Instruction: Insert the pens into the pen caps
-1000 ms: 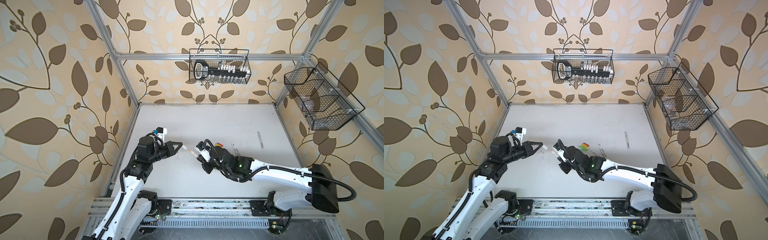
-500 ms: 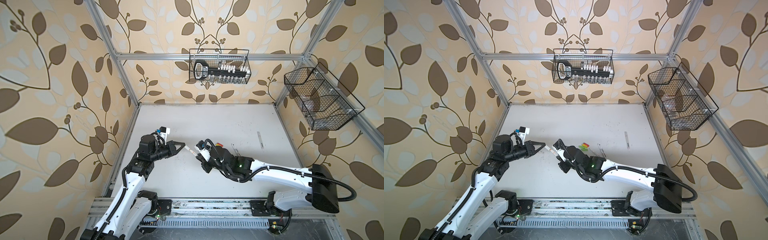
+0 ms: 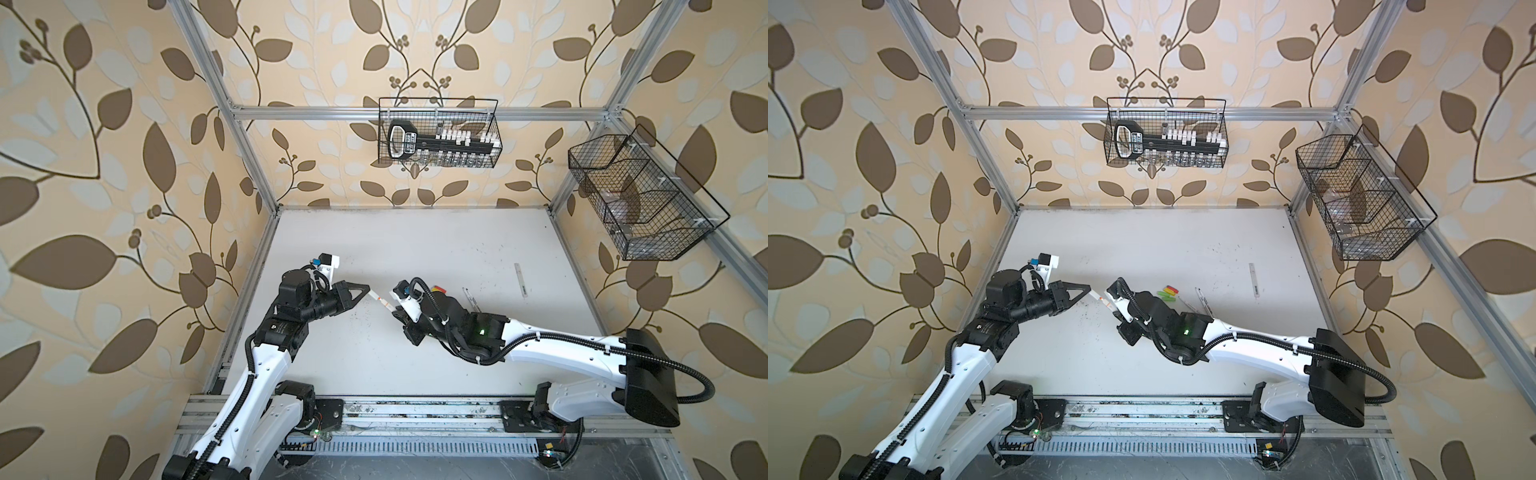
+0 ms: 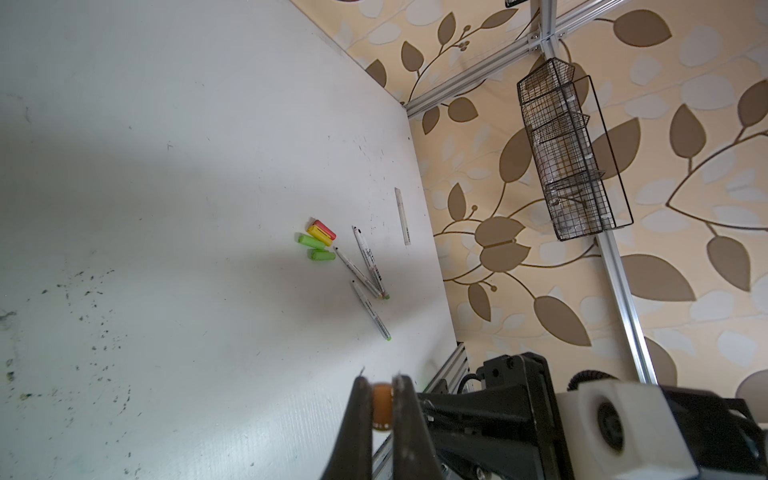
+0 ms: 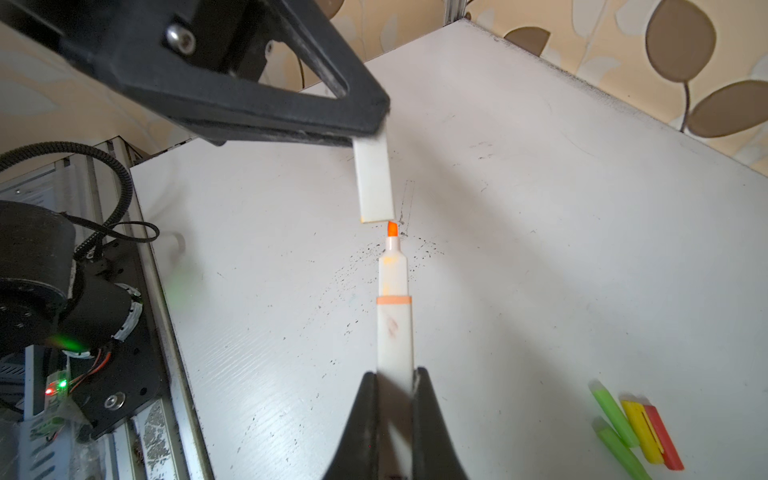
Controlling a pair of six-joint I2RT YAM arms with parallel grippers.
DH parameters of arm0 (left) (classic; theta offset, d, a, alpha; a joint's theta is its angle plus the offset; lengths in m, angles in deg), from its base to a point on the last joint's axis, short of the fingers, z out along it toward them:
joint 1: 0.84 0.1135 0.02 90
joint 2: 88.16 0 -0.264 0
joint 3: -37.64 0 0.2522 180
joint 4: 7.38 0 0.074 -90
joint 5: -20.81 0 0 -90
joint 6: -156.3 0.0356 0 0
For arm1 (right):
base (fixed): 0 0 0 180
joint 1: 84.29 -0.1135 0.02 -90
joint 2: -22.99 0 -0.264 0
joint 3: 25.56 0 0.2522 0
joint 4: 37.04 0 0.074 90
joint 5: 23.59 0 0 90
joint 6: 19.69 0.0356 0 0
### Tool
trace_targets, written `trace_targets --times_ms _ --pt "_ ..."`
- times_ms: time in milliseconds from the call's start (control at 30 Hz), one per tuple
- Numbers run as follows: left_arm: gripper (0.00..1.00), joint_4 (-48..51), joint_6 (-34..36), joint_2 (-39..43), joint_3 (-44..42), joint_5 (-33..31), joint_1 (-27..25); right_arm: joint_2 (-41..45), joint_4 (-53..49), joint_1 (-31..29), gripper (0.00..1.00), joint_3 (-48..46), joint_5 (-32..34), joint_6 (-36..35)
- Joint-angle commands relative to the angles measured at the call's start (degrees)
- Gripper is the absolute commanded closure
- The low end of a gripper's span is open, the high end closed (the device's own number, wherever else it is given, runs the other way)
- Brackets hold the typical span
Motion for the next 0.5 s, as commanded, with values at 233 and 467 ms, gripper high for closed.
trace_targets --times_ms 233,467 --pt "1.0 -2.53 -0.86 0.01 -0.33 1.78 1.68 0.78 0.59 -0.57 0.9 -0.45 0.64 -0.69" --pt "1.0 -4.13 -1.67 -1.05 -0.54 4.19 1.77 0.82 1.0 -0.61 0.9 -0.26 0.64 -0.79"
